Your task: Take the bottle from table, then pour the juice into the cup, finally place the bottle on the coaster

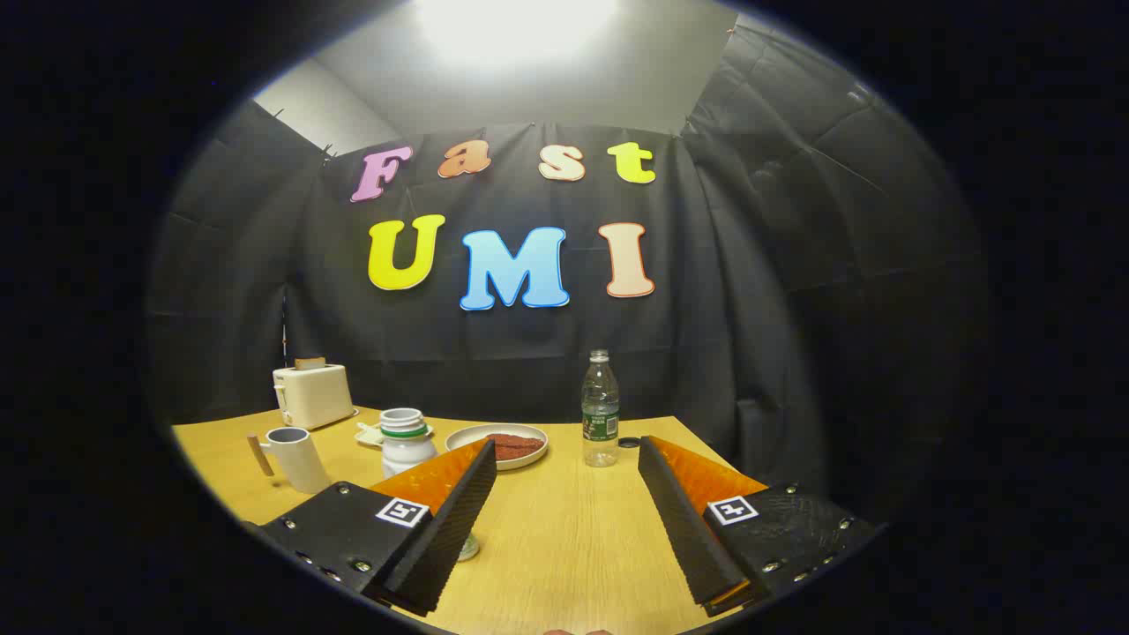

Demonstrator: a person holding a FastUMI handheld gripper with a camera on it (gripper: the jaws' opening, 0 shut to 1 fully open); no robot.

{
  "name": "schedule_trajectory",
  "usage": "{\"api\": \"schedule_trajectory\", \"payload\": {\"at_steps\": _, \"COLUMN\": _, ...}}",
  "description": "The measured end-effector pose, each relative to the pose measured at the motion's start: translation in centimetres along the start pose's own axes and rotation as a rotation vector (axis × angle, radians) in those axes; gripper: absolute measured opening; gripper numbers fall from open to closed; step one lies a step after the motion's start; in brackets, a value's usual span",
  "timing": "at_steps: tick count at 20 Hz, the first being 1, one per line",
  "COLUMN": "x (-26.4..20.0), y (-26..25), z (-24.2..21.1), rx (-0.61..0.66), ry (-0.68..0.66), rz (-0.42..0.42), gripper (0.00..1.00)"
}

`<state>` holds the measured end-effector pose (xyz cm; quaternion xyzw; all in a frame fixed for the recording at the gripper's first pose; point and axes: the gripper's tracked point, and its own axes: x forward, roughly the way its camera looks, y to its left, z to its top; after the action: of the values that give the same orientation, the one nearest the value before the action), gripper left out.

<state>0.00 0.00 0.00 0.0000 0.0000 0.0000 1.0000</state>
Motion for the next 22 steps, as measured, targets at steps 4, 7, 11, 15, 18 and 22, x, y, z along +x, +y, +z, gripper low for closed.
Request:
{"api": "schedule_trajectory", "payload": {"at_steps": 4, "x": -1.3, "y": 3.0, "z": 0.7, "rx": -0.013, "ry": -0.001, "rz": 0.057, "gripper": 0.99}}
{"api": "schedule_trajectory", "payload": {"at_steps": 7, "x": -1.8, "y": 4.4, "z": 0.6, "rx": -0.024, "ry": 0.001, "rz": 0.081, "gripper": 0.99}}
{"api": "schedule_trajectory", "payload": {"at_steps": 11, "x": -1.7, "y": 5.3, "z": 0.5, "rx": -0.020, "ry": 0.007, "rz": 0.093, "gripper": 0.99}}
{"api": "schedule_trajectory", "payload": {"at_steps": 15, "x": -1.7, "y": 6.1, "z": 0.0, "rx": -0.028, "ry": 0.014, "rz": 0.106, "gripper": 0.99}}
{"api": "schedule_trajectory", "payload": {"at_steps": 18, "x": -1.6, "y": 7.1, "z": -0.4, "rx": -0.029, "ry": 0.014, "rz": 0.120, "gripper": 0.99}}
{"api": "schedule_trajectory", "payload": {"at_steps": 22, "x": -0.6, "y": 8.8, "z": -1.6, "rx": -0.029, "ry": 0.021, "rz": 0.136, "gripper": 0.99}}
